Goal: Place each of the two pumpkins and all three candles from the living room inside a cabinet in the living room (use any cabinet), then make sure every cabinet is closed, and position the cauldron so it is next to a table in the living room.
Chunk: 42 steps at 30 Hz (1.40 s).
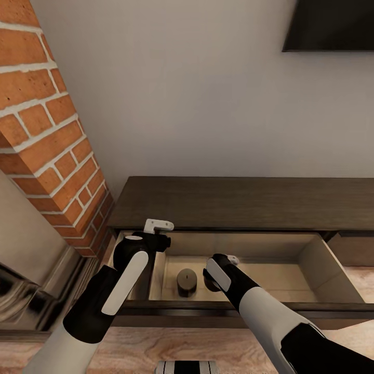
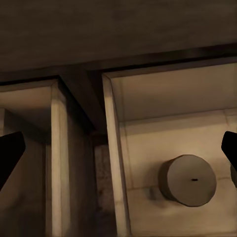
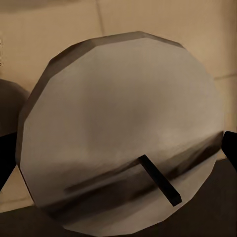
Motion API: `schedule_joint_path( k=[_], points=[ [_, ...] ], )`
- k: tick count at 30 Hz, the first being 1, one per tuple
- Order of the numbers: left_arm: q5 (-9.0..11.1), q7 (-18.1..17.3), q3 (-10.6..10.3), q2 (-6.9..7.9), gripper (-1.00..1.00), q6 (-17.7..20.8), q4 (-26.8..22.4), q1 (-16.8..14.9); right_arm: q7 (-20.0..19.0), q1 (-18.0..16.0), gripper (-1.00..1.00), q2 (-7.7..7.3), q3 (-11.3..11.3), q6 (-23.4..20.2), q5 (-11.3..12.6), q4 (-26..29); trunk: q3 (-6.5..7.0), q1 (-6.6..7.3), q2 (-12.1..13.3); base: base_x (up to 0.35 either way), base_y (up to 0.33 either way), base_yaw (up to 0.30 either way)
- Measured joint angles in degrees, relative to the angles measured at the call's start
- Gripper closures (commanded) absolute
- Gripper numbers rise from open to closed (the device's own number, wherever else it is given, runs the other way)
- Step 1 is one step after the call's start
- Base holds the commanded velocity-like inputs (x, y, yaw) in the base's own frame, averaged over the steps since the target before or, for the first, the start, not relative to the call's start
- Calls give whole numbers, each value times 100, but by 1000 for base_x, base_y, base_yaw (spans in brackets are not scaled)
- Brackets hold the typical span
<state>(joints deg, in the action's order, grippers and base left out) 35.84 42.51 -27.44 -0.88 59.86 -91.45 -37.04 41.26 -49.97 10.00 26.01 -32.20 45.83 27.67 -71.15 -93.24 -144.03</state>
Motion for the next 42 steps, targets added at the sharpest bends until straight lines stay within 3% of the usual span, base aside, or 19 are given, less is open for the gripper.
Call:
schedule_joint_path(
  k=[1, 17, 31, 42],
  points=[
    [0, 8, -1, 0, -100, 0, 0, 0, 1, 0, -100, 0, 0, 8, -1, -1, 0, 0, 0, 0, 0, 0],
    [1, 39, -7, 0, -100, 0, 0, 0, -4, 0, -100, 0, 1, 58, 5, -25, 0, 0, 0, 0, 0, 0],
    [0, 40, -3, 0, -100, 0, 9, 0, -3, 0, -100, 0, -2, 7, 13, -33, 310, 36, 18, 0, 0, 0],
    [0, 40, -3, -1, -100, 0, 16, 0, 13, -6, -100, -49, -83, -564, 54, -24, 554, 65, 33, 0, 0, 0]
  ],
)
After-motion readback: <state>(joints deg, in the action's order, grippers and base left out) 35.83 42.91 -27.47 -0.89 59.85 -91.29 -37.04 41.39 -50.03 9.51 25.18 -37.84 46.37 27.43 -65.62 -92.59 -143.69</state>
